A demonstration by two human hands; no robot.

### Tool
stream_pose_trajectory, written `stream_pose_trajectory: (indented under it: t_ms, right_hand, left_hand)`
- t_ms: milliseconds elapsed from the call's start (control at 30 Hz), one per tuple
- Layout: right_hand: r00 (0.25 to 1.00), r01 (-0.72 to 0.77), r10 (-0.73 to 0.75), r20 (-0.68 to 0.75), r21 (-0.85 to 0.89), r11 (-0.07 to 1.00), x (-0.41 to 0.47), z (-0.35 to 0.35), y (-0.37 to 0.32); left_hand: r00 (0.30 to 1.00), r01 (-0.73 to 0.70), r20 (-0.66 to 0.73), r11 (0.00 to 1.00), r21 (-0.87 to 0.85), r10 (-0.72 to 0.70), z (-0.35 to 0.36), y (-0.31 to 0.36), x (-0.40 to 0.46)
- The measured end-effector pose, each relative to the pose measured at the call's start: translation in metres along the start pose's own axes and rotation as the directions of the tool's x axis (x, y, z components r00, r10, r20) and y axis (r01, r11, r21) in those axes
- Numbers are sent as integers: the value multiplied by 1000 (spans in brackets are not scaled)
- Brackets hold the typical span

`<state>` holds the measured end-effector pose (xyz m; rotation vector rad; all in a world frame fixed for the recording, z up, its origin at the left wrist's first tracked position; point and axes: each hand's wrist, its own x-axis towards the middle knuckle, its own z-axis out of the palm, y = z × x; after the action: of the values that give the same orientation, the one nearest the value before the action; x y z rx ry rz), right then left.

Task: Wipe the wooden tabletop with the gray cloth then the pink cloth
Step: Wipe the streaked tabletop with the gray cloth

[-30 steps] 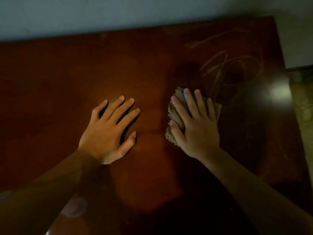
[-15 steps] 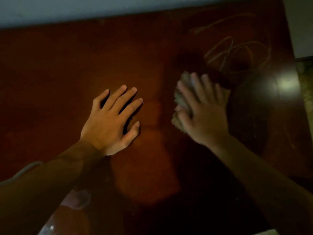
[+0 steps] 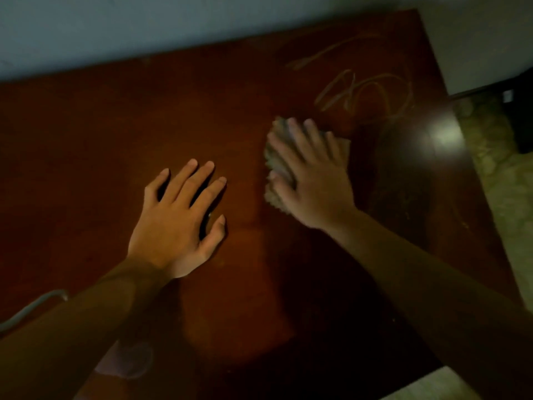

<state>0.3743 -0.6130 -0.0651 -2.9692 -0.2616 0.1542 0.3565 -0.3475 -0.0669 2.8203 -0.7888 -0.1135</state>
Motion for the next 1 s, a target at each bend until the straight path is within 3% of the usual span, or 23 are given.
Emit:
stream_pose_trajectory:
  t_ms: [133, 200, 267, 400, 500, 567, 667, 800, 867, 1000]
  right_hand:
    - [950, -313, 313, -13, -47, 949, 17, -18, 61]
    - [904, -426, 425, -40, -30, 904, 26, -18, 52]
    - [907, -418, 415, -73, -31, 908, 28, -10, 15]
    - [983, -175, 173, -53, -38, 984, 13, 12, -69]
    - [998, -69, 69, -7, 4, 998, 3, 8, -49]
    - [986, -168, 168, -5, -16, 986, -2, -1, -1]
    - [904, -427, 427, -21, -21, 904, -7, -19, 64]
    - [835, -550, 548, -48, -37, 834, 5, -21, 61]
    - [864, -503, 501, -57, -31, 864, 14, -14, 29]
    - [985, -167, 165, -50, -41, 985, 14, 6, -26]
  left_hand:
    - [1000, -9, -10, 1000, -22, 9, 0, 1, 0]
    - [1000, -12, -21, 1000, -29, 11, 1, 0, 0]
    - [1000, -13, -19, 999, -34, 12, 0, -1, -1]
    - [1000, -27, -14, 999, -31, 27, 1, -1, -1]
    - [999, -35, -30, 999, -30, 34, 3, -3, -2]
    - [999, -29, -34, 999, -35, 28, 4, -3, -2]
    - [998, -31, -46, 999, -32, 30, 5, -3, -2]
    - [997, -32, -65, 999, -38, 30, 7, -4, -1]
    - [999, -18, -38, 999, -28, 17, 6, -4, -1]
    - [1000, -2, 13, 1000, -9, 2, 0, 0, 0]
